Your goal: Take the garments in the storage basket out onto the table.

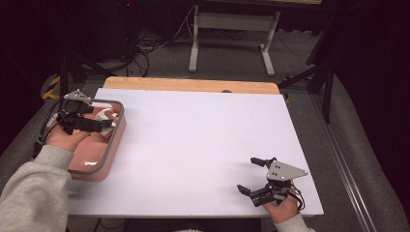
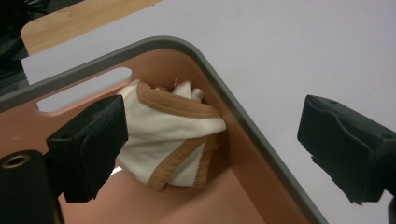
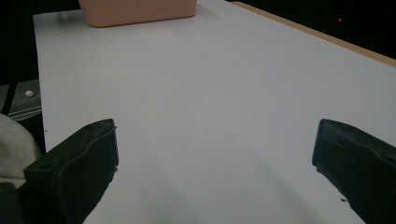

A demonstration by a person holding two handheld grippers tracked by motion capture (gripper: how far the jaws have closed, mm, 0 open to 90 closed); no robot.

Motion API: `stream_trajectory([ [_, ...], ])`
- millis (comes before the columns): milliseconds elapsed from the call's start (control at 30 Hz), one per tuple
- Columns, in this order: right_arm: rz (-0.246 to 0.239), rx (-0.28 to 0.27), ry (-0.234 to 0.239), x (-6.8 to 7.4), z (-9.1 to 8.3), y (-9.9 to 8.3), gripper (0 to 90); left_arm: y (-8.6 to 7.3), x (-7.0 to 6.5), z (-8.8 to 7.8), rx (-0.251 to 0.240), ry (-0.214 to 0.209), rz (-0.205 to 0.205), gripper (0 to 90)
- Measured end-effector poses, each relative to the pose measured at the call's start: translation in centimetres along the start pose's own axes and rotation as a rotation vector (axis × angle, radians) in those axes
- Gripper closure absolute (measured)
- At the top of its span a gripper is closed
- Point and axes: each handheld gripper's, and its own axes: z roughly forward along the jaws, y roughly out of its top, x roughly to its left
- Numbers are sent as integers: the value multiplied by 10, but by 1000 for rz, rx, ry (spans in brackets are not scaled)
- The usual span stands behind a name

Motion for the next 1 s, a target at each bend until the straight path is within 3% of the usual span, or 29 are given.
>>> stream_trajectory([
  [233, -2, -1, 1, 0, 0, 0, 9, -3, 10, 11, 22, 25, -4, 105],
  [500, -2, 5, 5, 0, 1, 0, 9, -8, 25, 23, 58, 28, -52, 130],
  [733, 1, 7, 6, 0, 1, -1, 9, -9, 30, 31, 73, 20, -61, 125],
  [1000, 7, 7, 7, -1, 1, -2, 9, -11, 39, 41, 97, 9, -102, 134],
])
